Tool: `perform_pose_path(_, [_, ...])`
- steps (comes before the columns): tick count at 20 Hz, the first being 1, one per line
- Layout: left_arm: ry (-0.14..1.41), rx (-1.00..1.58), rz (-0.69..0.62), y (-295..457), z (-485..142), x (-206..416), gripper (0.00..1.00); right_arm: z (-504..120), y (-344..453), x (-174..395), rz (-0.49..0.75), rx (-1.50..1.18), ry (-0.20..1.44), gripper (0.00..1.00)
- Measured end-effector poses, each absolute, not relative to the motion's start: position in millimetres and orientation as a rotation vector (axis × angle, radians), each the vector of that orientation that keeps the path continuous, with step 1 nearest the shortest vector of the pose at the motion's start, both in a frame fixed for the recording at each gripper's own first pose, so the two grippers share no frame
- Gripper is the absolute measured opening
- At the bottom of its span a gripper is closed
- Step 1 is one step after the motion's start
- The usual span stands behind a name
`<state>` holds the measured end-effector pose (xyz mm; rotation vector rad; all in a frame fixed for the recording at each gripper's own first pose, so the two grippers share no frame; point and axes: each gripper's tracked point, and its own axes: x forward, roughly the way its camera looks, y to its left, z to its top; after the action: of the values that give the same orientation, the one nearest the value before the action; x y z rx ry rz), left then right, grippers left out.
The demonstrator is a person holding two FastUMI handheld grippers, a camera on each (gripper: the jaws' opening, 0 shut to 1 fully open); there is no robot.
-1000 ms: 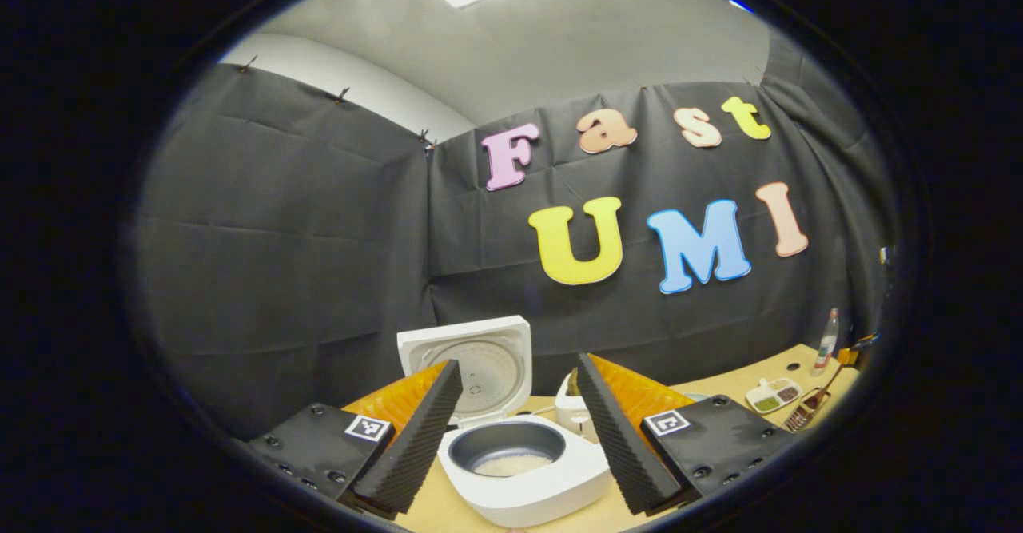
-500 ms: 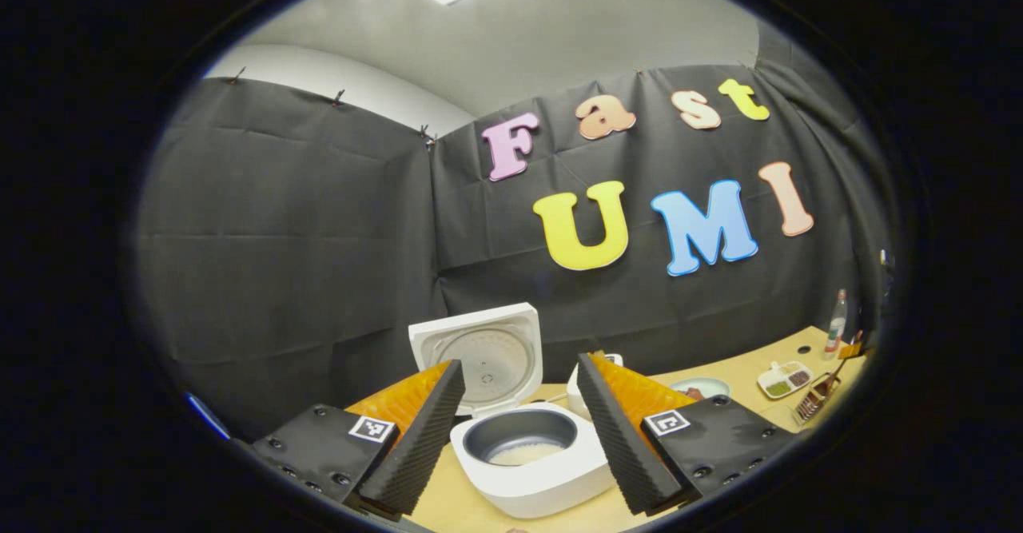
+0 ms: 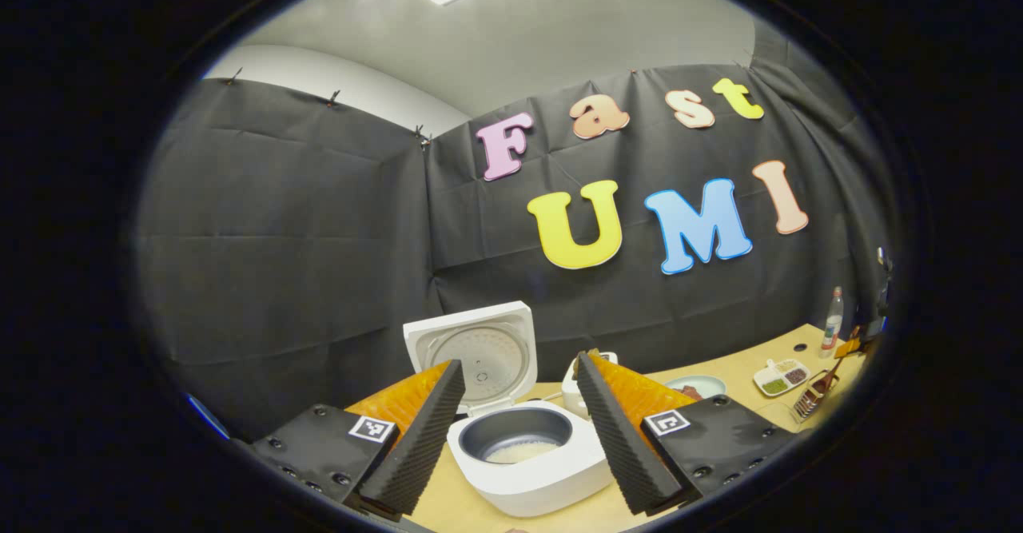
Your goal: Close the left gripper, press the button to open the rice cooker; take a wooden spoon from the chopstick holder with the right hand, scoop a spoonful of rice and pour it into the rice cooker, then put the wooden spoon back into the chopstick holder.
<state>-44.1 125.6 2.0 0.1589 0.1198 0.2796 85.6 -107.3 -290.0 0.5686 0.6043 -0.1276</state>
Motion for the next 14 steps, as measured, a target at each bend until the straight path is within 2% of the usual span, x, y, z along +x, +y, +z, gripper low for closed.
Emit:
perform_pose_path(9, [0.103,0.091,0.269,140.6,-7.3,-48.8,1.0,-211.5,-103.6,83.4,-0.102,0.503,0.503,0.17])
perform_pose_path(14, [0.098,0.069,0.245,151.1,-12.8,-47.8,1.0,-171.7,-71.1,78.8,-0.042,0.548,0.451,0.17])
